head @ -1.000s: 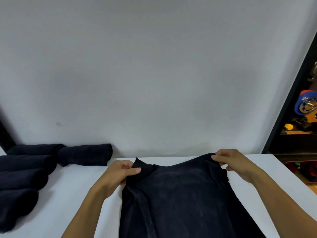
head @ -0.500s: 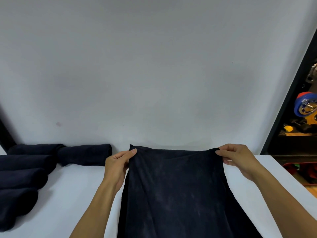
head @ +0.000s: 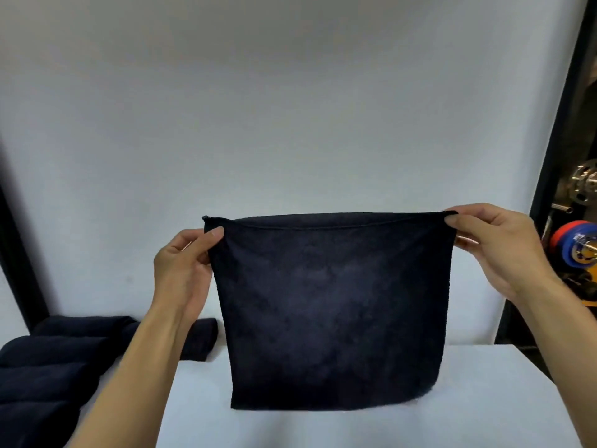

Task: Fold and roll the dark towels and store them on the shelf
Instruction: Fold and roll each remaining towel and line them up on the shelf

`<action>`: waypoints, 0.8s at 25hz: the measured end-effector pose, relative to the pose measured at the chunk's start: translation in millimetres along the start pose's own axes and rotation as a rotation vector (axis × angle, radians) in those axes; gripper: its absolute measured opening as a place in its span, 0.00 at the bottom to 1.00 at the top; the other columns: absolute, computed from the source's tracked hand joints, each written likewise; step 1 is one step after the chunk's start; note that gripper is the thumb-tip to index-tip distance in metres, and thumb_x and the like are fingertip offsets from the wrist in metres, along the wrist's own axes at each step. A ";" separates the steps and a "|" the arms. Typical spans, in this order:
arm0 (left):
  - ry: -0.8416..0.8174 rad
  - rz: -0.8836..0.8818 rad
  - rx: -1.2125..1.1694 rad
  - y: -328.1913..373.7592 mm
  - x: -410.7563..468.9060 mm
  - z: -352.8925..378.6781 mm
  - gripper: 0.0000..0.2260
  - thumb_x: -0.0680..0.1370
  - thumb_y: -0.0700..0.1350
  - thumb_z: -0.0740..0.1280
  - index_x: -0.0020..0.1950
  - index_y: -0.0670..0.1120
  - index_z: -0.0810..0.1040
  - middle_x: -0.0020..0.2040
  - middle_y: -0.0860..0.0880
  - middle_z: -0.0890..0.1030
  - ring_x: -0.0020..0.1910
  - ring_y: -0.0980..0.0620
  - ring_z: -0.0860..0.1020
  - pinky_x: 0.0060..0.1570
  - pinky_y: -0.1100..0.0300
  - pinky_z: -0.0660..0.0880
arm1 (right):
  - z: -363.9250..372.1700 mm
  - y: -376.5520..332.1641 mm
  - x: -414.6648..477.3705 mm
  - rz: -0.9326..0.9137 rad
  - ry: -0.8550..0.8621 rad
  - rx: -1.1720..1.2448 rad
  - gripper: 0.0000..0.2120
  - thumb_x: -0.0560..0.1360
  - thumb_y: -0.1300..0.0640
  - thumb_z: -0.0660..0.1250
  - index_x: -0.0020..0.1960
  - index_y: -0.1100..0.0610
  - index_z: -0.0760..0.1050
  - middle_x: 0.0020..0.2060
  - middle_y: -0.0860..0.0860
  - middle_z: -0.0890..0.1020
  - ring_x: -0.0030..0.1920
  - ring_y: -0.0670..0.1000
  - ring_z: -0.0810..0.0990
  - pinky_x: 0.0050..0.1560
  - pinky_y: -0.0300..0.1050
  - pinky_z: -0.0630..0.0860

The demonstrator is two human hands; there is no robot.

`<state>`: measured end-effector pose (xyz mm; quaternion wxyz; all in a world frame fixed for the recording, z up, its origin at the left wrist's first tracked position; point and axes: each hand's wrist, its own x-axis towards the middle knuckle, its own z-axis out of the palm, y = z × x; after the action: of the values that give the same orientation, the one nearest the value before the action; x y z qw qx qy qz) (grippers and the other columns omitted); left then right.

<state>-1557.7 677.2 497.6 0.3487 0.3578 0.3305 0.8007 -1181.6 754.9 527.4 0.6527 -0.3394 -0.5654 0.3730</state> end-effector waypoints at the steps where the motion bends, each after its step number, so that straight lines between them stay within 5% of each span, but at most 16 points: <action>1: -0.015 0.038 0.001 11.2 0.9 5.2 0.07 0.70 0.36 0.72 0.35 0.45 0.77 0.35 0.48 0.81 0.34 0.53 0.78 0.41 0.62 0.76 | 1.6 -9.1 0.4 -0.032 -0.001 0.021 0.06 0.74 0.68 0.68 0.45 0.60 0.81 0.38 0.50 0.86 0.41 0.48 0.84 0.44 0.37 0.80; 3: -0.031 0.099 0.011 28.1 3.9 12.9 0.09 0.71 0.36 0.72 0.37 0.47 0.74 0.35 0.49 0.80 0.34 0.53 0.78 0.40 0.61 0.75 | 2.3 -23.6 2.0 -0.090 -0.009 0.054 0.04 0.70 0.64 0.71 0.45 0.59 0.81 0.38 0.50 0.86 0.41 0.48 0.84 0.44 0.37 0.79; 6: -0.081 0.147 0.043 44.8 5.7 18.8 0.06 0.72 0.37 0.72 0.47 0.45 0.79 0.43 0.46 0.82 0.40 0.50 0.80 0.46 0.58 0.76 | -2.0 -43.3 3.0 -0.141 -0.049 0.075 0.16 0.61 0.53 0.74 0.46 0.59 0.81 0.39 0.50 0.86 0.42 0.49 0.84 0.44 0.38 0.80; 8: -0.132 0.160 0.152 50.5 3.6 21.0 0.14 0.70 0.41 0.74 0.54 0.39 0.81 0.49 0.43 0.82 0.46 0.48 0.80 0.53 0.56 0.77 | -7.5 -51.5 4.7 -0.145 -0.066 0.098 0.18 0.58 0.51 0.75 0.45 0.58 0.80 0.38 0.49 0.85 0.41 0.48 0.83 0.44 0.39 0.80; 12: -0.152 0.102 0.200 47.6 -0.6 23.6 0.06 0.74 0.42 0.70 0.47 0.39 0.82 0.45 0.44 0.82 0.46 0.47 0.79 0.53 0.55 0.76 | -15.7 -48.5 6.1 -0.015 -0.102 0.214 0.04 0.71 0.62 0.71 0.38 0.55 0.81 0.35 0.49 0.84 0.36 0.47 0.81 0.41 0.43 0.78; 14: -0.126 0.052 0.199 39.6 -1.5 22.2 0.04 0.76 0.39 0.69 0.46 0.40 0.82 0.44 0.44 0.80 0.46 0.47 0.77 0.51 0.57 0.77 | -19.1 -38.2 6.5 0.060 -0.097 0.153 0.15 0.75 0.67 0.65 0.33 0.55 0.81 0.33 0.50 0.83 0.35 0.48 0.80 0.40 0.44 0.77; 17: -0.081 0.014 0.167 30.5 0.8 23.7 0.01 0.72 0.39 0.72 0.42 0.43 0.83 0.42 0.46 0.81 0.45 0.47 0.76 0.45 0.61 0.79 | -24.9 -27.3 6.2 0.096 -0.104 0.081 0.11 0.74 0.70 0.65 0.39 0.57 0.79 0.33 0.50 0.82 0.36 0.48 0.80 0.39 0.40 0.79; 20: -0.093 0.027 0.260 22.6 6.3 22.9 0.06 0.73 0.37 0.72 0.49 0.42 0.82 0.45 0.45 0.83 0.47 0.47 0.79 0.50 0.58 0.79 | -32.6 -19.8 8.6 0.026 -0.115 -0.225 0.13 0.74 0.71 0.66 0.47 0.54 0.81 0.38 0.49 0.82 0.40 0.46 0.80 0.42 0.33 0.78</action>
<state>-1549.8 676.5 529.4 0.3036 0.4412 0.4100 0.7383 -1146.6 752.0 544.4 0.5721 -0.3961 -0.6356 0.3344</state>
